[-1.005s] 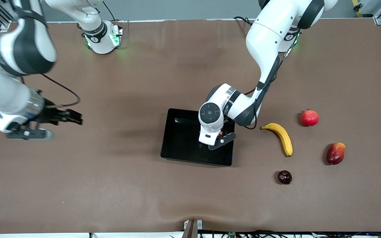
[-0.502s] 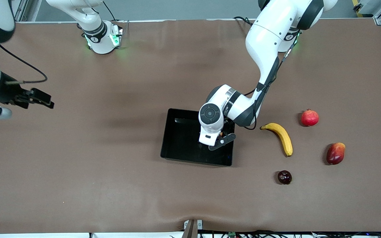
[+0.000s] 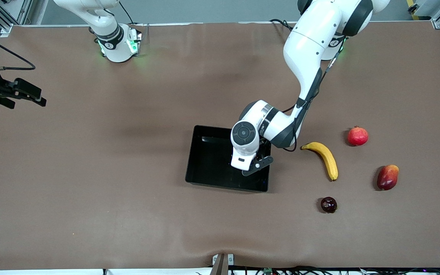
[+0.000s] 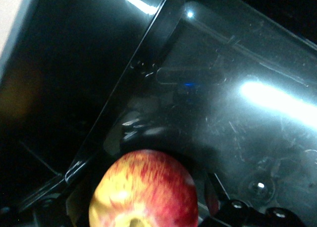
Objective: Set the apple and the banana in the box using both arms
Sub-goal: 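Lower the striped apple into the tray and open the left gripper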
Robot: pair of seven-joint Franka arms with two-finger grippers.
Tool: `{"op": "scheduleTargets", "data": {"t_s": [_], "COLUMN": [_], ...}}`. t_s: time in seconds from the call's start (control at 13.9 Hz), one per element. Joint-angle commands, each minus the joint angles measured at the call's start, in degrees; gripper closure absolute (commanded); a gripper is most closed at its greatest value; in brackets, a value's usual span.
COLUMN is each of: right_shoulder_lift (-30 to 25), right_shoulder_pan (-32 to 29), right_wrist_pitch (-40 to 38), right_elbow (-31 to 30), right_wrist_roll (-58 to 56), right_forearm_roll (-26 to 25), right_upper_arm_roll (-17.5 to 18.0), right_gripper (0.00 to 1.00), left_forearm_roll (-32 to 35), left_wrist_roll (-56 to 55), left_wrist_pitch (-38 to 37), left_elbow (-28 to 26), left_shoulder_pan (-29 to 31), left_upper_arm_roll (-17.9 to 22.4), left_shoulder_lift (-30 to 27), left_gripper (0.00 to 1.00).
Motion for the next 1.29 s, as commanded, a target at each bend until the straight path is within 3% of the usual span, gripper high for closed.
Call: {"op": "scheduleTargets", "data": {"t_s": [0.0,0.57,1.22], "right_shoulder_lift": [-0.48,0.22,0.22], "right_shoulder_pan": [-0.63,-0.01,-0.45], "right_wrist_pitch": [-1.03,-1.03,-3.84], "right_elbow": [1.27,2.95,2.95], "right_wrist_roll": [-0.58,0.21,0.21], "right_forearm_roll": [-3.08,-3.98,-4.42], "right_upper_arm_roll": [1.46,1.46,1.2], "right_gripper": [0.0,0.0,0.0], "left_forearm_roll": [1.01,0.93,0.75], "left_wrist_roll": [0.69,5.43,21.23], "left_wrist_pitch": [0.38,-1.11,-11.65], "left_elbow": [0.91,0.82,0.65], "left_shoulder_pan": [0.1,2.99,12.05], "left_upper_arm_roll": [0.54,3.27,3.09], "left_shoulder_lift": [-1.2,-11.04,-22.38], "left_gripper": [0.0,0.0,0.0]}}
